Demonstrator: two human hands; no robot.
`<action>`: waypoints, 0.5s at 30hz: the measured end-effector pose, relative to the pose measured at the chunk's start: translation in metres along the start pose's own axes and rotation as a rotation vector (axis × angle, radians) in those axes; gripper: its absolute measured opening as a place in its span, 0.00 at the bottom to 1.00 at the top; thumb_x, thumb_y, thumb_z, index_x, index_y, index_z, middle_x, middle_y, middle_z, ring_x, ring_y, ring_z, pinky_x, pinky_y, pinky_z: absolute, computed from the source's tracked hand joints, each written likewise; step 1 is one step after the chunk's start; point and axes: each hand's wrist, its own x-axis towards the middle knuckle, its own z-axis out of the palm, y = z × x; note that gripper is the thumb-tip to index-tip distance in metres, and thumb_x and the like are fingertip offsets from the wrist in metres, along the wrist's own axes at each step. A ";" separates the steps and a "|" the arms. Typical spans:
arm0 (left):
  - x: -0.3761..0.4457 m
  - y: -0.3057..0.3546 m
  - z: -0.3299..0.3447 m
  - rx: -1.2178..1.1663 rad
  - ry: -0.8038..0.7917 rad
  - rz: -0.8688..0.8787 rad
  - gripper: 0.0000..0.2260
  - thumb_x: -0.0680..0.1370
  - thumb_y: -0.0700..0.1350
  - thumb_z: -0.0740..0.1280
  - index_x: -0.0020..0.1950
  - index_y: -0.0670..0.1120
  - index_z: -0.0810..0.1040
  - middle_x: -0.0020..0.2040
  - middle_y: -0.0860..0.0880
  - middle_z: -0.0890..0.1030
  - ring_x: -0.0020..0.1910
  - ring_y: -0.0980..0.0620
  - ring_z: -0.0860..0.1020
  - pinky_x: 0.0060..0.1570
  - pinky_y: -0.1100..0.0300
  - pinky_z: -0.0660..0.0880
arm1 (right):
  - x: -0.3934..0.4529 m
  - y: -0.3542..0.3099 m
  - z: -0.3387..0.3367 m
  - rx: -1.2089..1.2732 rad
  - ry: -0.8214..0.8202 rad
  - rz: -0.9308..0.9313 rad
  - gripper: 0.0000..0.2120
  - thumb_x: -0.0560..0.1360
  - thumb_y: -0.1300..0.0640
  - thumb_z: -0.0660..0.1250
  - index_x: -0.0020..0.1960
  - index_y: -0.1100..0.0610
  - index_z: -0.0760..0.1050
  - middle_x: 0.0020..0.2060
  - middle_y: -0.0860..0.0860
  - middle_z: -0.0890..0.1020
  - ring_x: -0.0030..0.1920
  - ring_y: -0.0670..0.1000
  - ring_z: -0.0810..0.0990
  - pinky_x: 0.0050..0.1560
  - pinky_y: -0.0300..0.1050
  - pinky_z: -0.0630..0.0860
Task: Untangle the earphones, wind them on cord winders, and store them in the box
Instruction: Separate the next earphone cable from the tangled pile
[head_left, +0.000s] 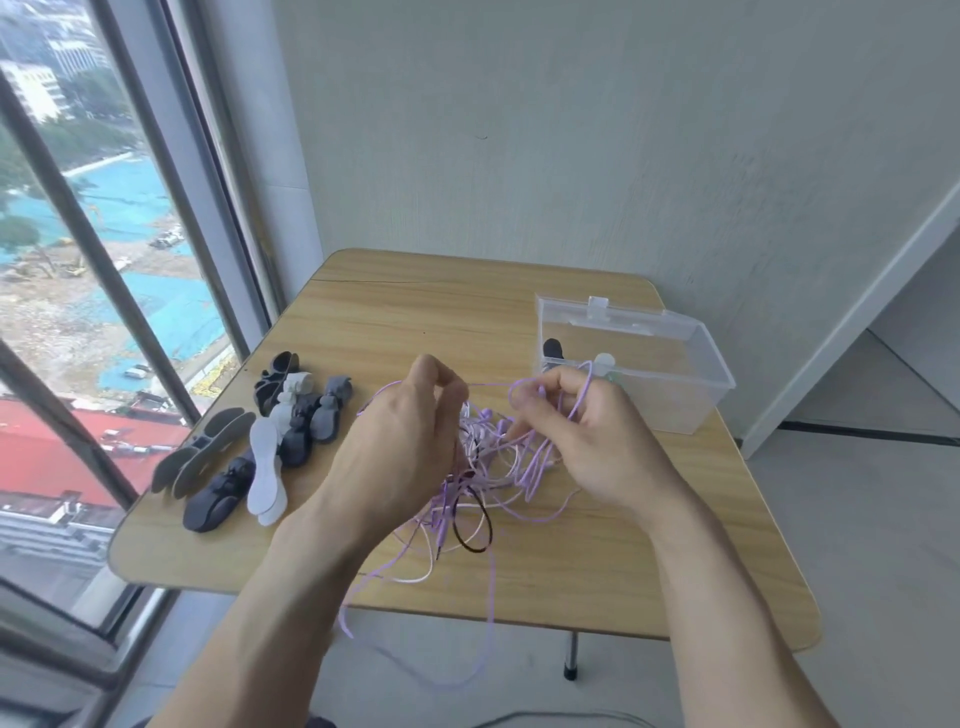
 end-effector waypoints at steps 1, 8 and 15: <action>0.001 -0.001 -0.001 -0.023 -0.037 0.018 0.06 0.83 0.47 0.60 0.48 0.48 0.72 0.30 0.52 0.82 0.26 0.58 0.75 0.35 0.54 0.74 | 0.001 -0.001 0.000 0.049 0.053 -0.021 0.06 0.81 0.53 0.66 0.48 0.53 0.80 0.35 0.48 0.86 0.37 0.45 0.82 0.42 0.43 0.76; -0.001 -0.009 -0.002 -0.027 -0.343 0.017 0.05 0.73 0.55 0.75 0.43 0.59 0.80 0.37 0.59 0.80 0.33 0.57 0.76 0.34 0.67 0.71 | 0.000 -0.009 -0.005 0.345 0.284 -0.195 0.07 0.82 0.59 0.63 0.48 0.61 0.77 0.30 0.52 0.82 0.34 0.52 0.79 0.37 0.41 0.73; 0.000 -0.009 0.005 0.100 -0.263 -0.012 0.09 0.70 0.57 0.76 0.46 0.55 0.83 0.30 0.54 0.78 0.33 0.61 0.74 0.37 0.57 0.73 | -0.006 -0.015 -0.010 0.354 0.240 -0.184 0.06 0.82 0.61 0.63 0.47 0.62 0.75 0.28 0.52 0.79 0.26 0.50 0.58 0.24 0.42 0.54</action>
